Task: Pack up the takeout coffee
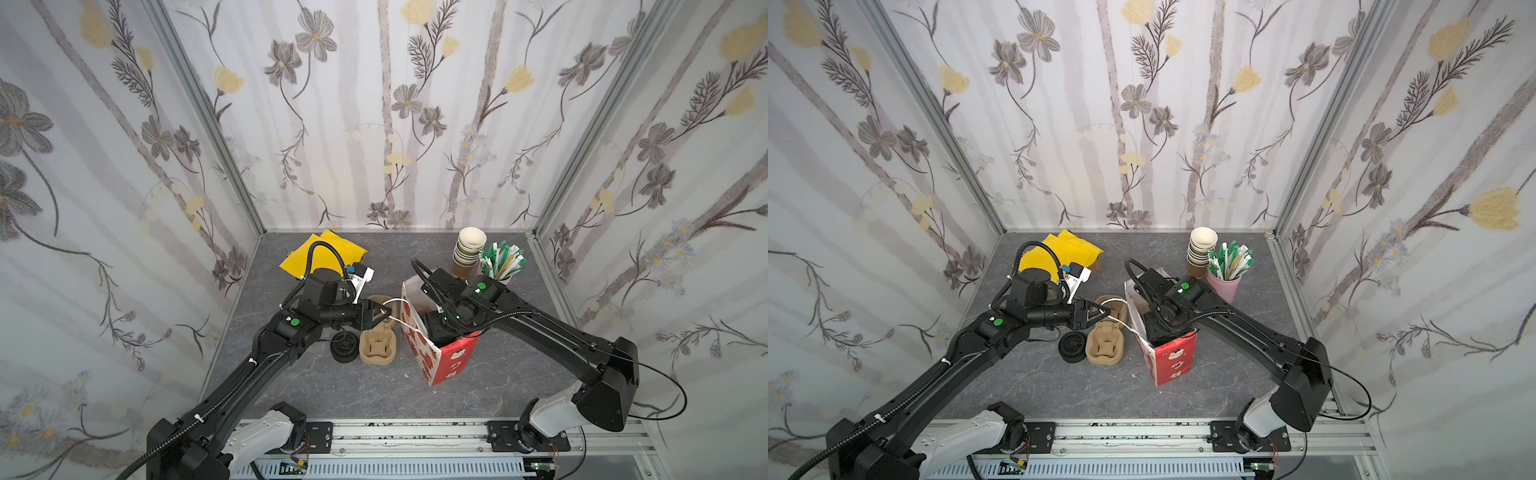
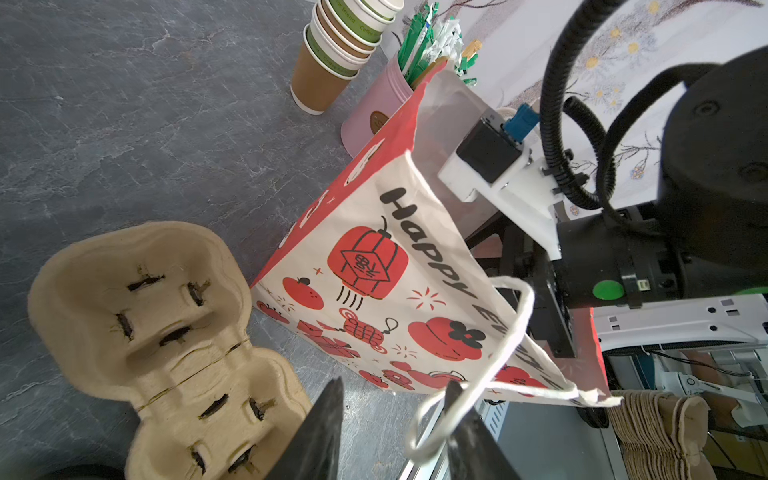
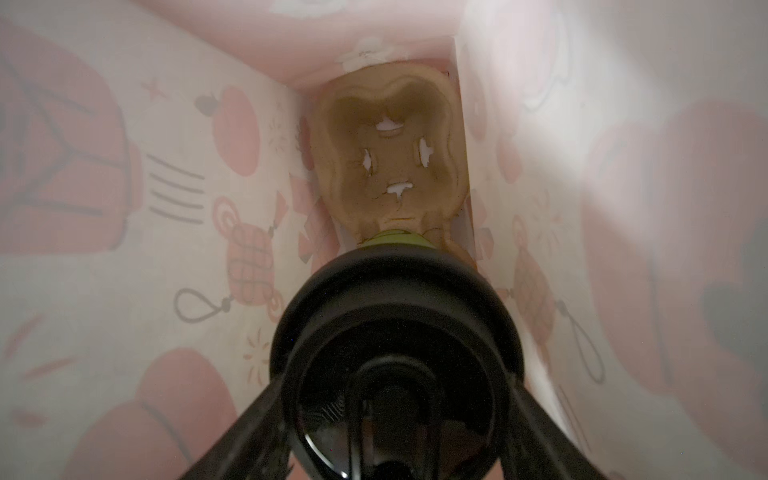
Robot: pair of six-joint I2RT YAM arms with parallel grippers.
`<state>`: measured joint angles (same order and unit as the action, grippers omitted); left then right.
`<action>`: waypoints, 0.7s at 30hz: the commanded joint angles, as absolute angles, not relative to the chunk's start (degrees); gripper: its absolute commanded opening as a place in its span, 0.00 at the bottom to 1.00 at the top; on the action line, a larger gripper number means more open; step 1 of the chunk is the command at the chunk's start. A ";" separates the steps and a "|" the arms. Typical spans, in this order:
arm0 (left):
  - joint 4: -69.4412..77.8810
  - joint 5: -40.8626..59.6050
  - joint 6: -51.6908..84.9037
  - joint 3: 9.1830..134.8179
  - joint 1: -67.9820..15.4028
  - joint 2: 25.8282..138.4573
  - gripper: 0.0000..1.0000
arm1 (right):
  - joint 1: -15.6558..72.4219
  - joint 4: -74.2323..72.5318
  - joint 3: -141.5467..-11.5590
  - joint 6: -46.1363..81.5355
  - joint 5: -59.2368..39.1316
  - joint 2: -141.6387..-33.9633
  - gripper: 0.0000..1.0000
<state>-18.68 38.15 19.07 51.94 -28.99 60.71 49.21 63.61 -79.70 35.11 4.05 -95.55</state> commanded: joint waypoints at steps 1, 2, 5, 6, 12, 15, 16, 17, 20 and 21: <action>-16.55 39.80 17.78 51.95 -28.92 60.74 0.35 | 49.31 61.83 -79.66 35.99 3.42 -95.56 0.68; -16.46 39.96 17.78 51.94 -28.88 60.73 0.34 | 49.28 62.00 -79.69 36.14 3.60 -95.50 0.68; -16.17 40.91 17.82 51.89 -28.92 60.72 0.28 | 49.28 62.78 -80.13 36.22 3.95 -95.48 0.68; -16.09 41.10 17.84 51.95 -28.98 60.73 0.26 | 49.26 63.04 -80.28 36.29 4.14 -95.45 0.68; -15.73 41.46 18.11 51.72 -28.92 60.62 0.18 | 50.03 66.51 -84.79 37.07 5.63 -95.15 0.68; -15.60 41.67 18.22 51.69 -28.92 60.64 0.14 | 50.51 69.22 -86.92 37.80 5.98 -94.83 0.68; -15.58 41.74 18.28 51.59 -28.92 60.64 0.13 | 50.59 69.91 -87.24 38.08 5.98 -94.67 0.68; -15.56 41.72 18.36 51.59 -28.92 60.73 0.11 | 50.76 70.59 -87.66 38.43 6.14 -94.46 0.68; -15.40 41.86 18.54 51.50 -28.91 60.82 0.06 | 51.15 72.01 -88.28 39.40 6.63 -93.85 0.68; -15.38 41.87 18.63 51.50 -28.92 60.83 0.06 | 51.22 72.32 -88.45 39.72 6.77 -93.57 0.68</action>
<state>-17.12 40.93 18.39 51.72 -28.99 60.77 50.96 70.50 -87.66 37.85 5.17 -94.17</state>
